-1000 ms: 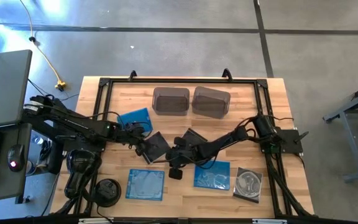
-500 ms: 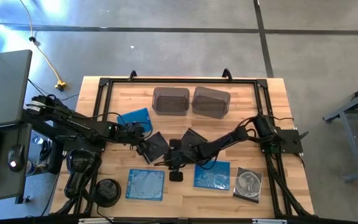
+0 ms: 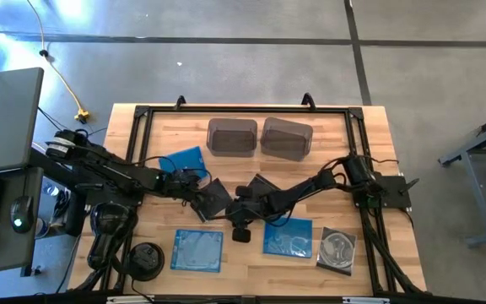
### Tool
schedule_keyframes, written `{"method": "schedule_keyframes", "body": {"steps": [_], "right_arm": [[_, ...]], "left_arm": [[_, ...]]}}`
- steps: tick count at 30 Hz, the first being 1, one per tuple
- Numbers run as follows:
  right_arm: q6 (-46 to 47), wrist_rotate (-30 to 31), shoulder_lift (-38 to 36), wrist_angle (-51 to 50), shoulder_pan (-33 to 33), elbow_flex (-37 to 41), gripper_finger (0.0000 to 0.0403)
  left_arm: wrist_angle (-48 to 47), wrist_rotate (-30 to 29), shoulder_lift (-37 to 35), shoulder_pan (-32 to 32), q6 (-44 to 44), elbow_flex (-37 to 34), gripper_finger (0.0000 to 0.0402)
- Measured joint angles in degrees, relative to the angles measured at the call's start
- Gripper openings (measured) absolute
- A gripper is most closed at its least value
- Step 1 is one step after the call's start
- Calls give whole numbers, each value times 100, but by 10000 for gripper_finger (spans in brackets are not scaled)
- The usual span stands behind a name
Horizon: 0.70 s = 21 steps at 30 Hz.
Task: Pick & place jewel cases by type
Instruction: Put the top left black CD case into the left black bin
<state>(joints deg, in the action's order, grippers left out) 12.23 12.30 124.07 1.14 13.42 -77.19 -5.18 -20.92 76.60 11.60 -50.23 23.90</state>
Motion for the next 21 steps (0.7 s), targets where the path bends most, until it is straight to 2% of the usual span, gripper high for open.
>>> {"method": "schedule_keyframes", "body": {"steps": [3, 7, 14, 21], "right_arm": [[169, 108, 0, -28, -64, 22, 174], [682, -66, 0, -194, -148, 23, 195], [874, 266, -7, -458, -163, 13, 196], [880, 342, -19, -633, -158, 15, 197]], "left_arm": [[190, 31, 28, 0, -59, -7, 195], [462, 391, 6, -9, -110, -20, 195], [514, 729, -3, -13, -284, -24, 195], [697, 1030, -85, -15, -458, -36, 195]]}}
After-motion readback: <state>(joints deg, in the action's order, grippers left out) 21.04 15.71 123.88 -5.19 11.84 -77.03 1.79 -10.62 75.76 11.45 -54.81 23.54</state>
